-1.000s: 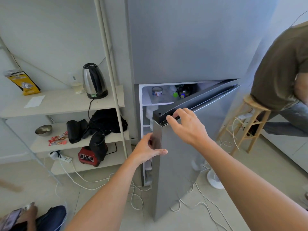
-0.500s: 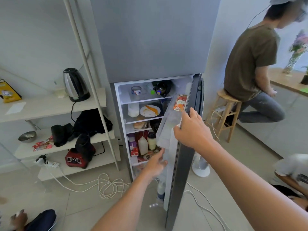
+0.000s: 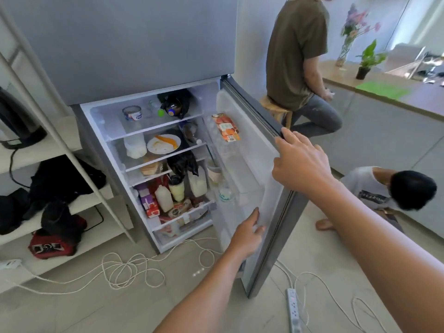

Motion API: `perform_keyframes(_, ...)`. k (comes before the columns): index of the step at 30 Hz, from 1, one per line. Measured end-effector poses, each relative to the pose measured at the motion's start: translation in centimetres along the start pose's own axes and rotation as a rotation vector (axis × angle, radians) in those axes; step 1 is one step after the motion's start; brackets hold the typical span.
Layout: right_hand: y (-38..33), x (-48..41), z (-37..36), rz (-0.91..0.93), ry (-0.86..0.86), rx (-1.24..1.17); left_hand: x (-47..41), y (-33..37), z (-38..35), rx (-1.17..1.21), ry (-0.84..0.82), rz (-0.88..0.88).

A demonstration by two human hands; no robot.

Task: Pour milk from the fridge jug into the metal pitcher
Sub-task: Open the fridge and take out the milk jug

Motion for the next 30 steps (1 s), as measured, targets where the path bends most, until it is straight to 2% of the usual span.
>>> perform_keyframes(4,2.3,-0.3,0.1,-0.018,0.014,0.013,-0.9,0.6,-1.1,-0.029,-0.071,0.0)
perform_keyframes(7,3.3,-0.7,-0.2,-0.039,0.019,0.018,-1.4,-0.1,-0.7,-0.054,-0.059,0.001)
perform_keyframes(10,2.5,-0.3,-1.0,-0.036,0.171,-0.036,-1.5,-1.3,1.0,-0.088,0.015,0.022)
perform_keyframes(12,0.6,0.9,-2.2,0.039,0.301,-0.125,-1.9,-2.7,2.8,-0.102,0.073,0.06)
perform_keyframes(14,-1.8,2.4,-4.3,0.127,0.317,-0.232,-2.1,-4.2,4.6,-0.129,0.112,0.106)
perform_keyframes(16,-3.7,3.6,-7.9,0.166,0.22,-0.287,-2.2,-5.6,6.6,-0.15,0.134,0.147)
perform_keyframes(18,-5.0,4.2,-12.5,0.124,0.063,-0.324,-2.4,-7.1,8.6,-0.15,0.141,0.169)
perform_keyframes(22,-5.6,5.7,-21.3,-0.111,-0.332,-0.4,-2.7,-10.5,11.5,-0.196,0.138,0.202)
perform_keyframes(24,-6.0,6.5,-25.4,-0.23,-0.466,-0.419,-3.1,-12.7,12.5,-0.219,0.119,0.237)
perform_keyframes(30,-6.2,6.8,-34.6,-0.468,-0.544,-0.449,-6.3,-18.9,12.6,-0.296,0.044,0.225)
Point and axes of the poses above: each hand's wrist, its own x-axis away from the middle knuckle, its own z-axis out of the back of the hand, y = z × x, the point moved 1 cm from there along -x, towards the middle knuckle, and after that the axes turned 2 degrees about -z, right-handed, at the moved point
